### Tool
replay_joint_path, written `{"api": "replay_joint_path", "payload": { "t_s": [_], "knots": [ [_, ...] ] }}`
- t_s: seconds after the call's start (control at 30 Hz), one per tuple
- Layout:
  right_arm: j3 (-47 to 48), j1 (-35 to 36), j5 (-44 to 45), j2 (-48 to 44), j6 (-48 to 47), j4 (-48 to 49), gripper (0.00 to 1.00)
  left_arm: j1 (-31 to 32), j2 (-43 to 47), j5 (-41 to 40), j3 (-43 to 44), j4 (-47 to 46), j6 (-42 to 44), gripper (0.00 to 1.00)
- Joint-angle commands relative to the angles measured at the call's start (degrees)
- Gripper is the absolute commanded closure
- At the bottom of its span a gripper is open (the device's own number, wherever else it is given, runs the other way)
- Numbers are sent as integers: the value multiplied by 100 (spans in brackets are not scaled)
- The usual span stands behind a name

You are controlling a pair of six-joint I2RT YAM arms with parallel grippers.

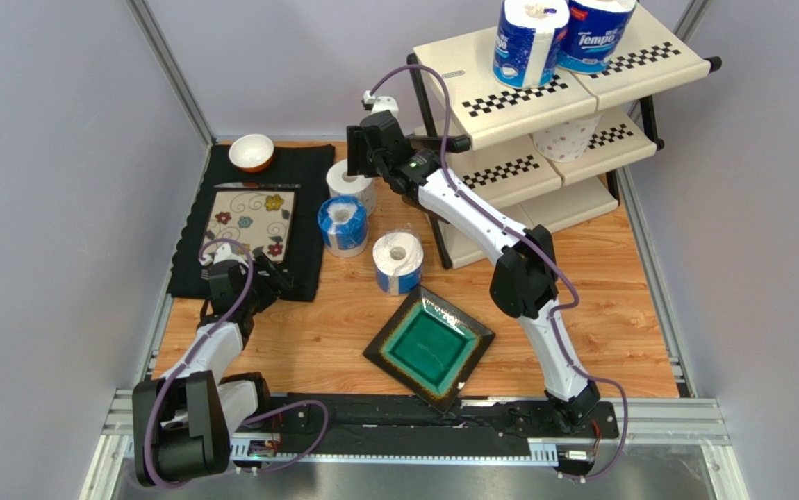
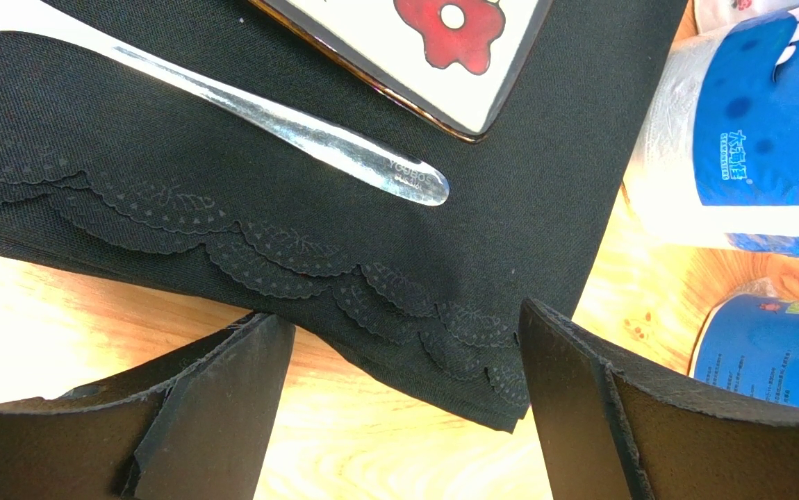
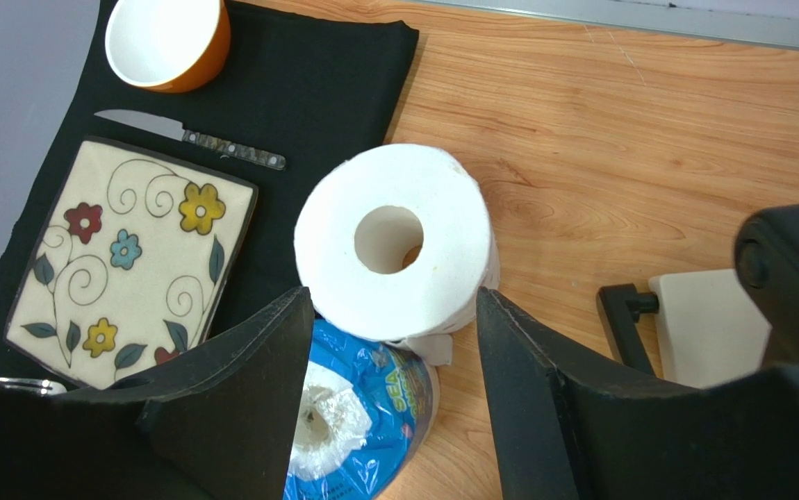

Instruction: Place and organize the paper towels onto the shelf

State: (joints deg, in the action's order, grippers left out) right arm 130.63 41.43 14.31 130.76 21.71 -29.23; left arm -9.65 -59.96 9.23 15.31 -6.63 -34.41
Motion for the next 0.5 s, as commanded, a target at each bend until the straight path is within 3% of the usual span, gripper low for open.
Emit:
{"api": "replay_joint_path", "payload": {
  "t_s": [0.0,0.47],
  "knots": [
    [-11,32,265,283,52,480,38,-19,-165,-1,-169,593,-39,11],
    [15,32,679,687,-80,542,38,-37,-200,8,-177,567,-57,11]
  ]
}}
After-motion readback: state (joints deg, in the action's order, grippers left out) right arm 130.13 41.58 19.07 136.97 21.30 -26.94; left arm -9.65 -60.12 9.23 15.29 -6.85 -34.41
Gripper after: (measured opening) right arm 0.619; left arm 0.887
